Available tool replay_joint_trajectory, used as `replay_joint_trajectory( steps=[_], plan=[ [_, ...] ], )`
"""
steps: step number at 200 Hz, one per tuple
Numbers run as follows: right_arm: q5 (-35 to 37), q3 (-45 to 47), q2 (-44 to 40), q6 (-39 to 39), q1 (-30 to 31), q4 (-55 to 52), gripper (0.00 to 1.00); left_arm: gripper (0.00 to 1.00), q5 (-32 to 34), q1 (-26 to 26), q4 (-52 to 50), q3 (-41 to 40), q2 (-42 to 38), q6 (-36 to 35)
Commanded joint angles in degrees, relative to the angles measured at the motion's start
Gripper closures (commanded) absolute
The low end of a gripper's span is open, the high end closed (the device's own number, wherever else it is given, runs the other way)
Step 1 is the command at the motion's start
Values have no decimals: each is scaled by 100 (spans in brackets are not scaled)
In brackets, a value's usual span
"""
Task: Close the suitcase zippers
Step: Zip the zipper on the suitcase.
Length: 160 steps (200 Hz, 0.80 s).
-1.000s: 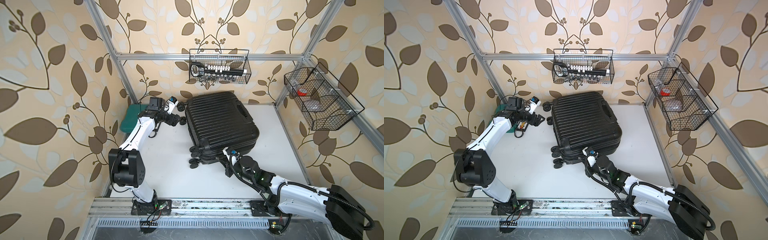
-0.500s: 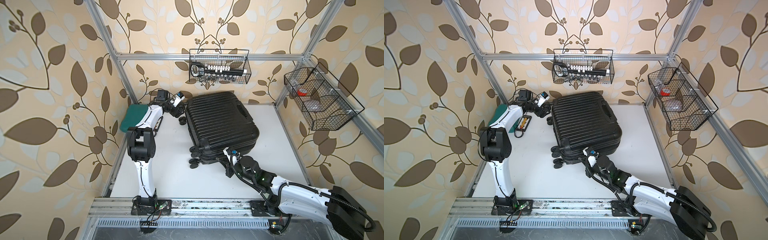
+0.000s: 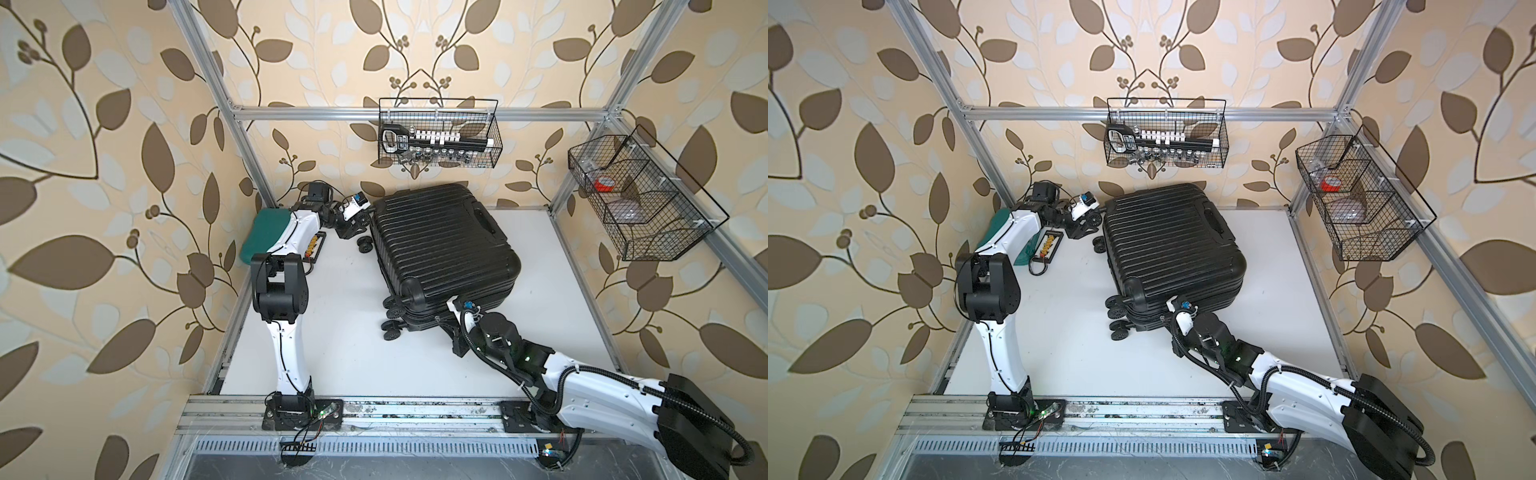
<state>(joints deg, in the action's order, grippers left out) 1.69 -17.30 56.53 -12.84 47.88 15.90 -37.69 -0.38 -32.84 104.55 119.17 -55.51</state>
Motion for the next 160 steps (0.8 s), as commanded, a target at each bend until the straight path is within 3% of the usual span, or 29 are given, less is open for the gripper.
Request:
replay_joint_trajectory(
  steps=[1,27,56,108,160],
  plan=[
    [-2,-72,27,-61,-14,-33,100,42,-679,-151,-585,-286,-679,-312],
    [26,-45,18,-25,-15,-68,100,42,-871,-153,-577,-980,-1263,-30],
    [-7,-12,-58,-14,-15,-92,100,28,-313,-127,599,-1800,-1745,861],
    [-2,77,-193,-116,-15,-92,100,22,262,102,50,-922,-1268,1614],
    [33,78,-340,-113,-15,-176,100,19,708,110,214,-458,-953,1484]
  ],
)
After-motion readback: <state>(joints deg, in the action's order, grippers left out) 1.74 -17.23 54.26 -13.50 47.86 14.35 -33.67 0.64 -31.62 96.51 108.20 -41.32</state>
